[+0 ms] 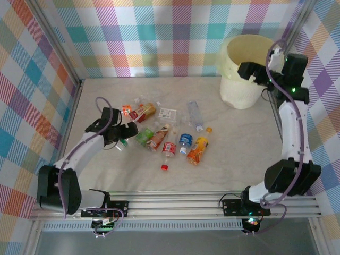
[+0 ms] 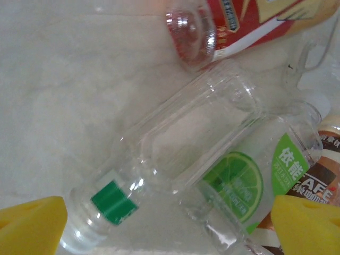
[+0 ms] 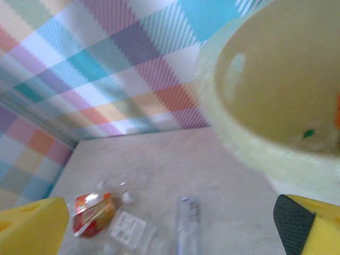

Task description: Put the plastic bottles in the bin

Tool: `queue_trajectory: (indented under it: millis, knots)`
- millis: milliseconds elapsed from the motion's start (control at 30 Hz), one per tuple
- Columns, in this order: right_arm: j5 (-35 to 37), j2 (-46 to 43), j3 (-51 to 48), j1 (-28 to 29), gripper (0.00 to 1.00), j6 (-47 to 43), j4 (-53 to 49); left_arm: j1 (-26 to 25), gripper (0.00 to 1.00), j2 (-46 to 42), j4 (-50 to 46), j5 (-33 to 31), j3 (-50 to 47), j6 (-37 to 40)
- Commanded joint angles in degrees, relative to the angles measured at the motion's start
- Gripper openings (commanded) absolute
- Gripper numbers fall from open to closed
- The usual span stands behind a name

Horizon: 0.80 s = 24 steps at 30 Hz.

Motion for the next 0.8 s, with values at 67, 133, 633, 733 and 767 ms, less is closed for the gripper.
queue_trajectory:
  millis: [67,133,633,733,767]
  knots:
    - [-7.43,-8.82,-11.84,3.69,1.0,6.13,9.17,0.59,0.95,5.37,-0.84,0.38,6.57,10.35]
    - [-7.64,-10.95,-14.08,5.34,1.0,6.11,8.51,0.53,0.94,7.54,-0.28,2.05,8.13,10.86]
    - [-2.67,-17.92,-25.53,9.41,1.0,7.82,7.98,-1.25,0.81,24.51,-5.64,5.84,20.17,18.84]
    - [-2.22,-17.82,-25.26,9.42,1.0,8.12,8.32,-1.25,0.83,25.49,-4.54,8.38,19.72,18.74]
    - [-2.2,-17.81,-25.2,9.46,1.0,8.13,8.39,-1.33,0.84,25.89,-4.4,8.48,19.83,18.81]
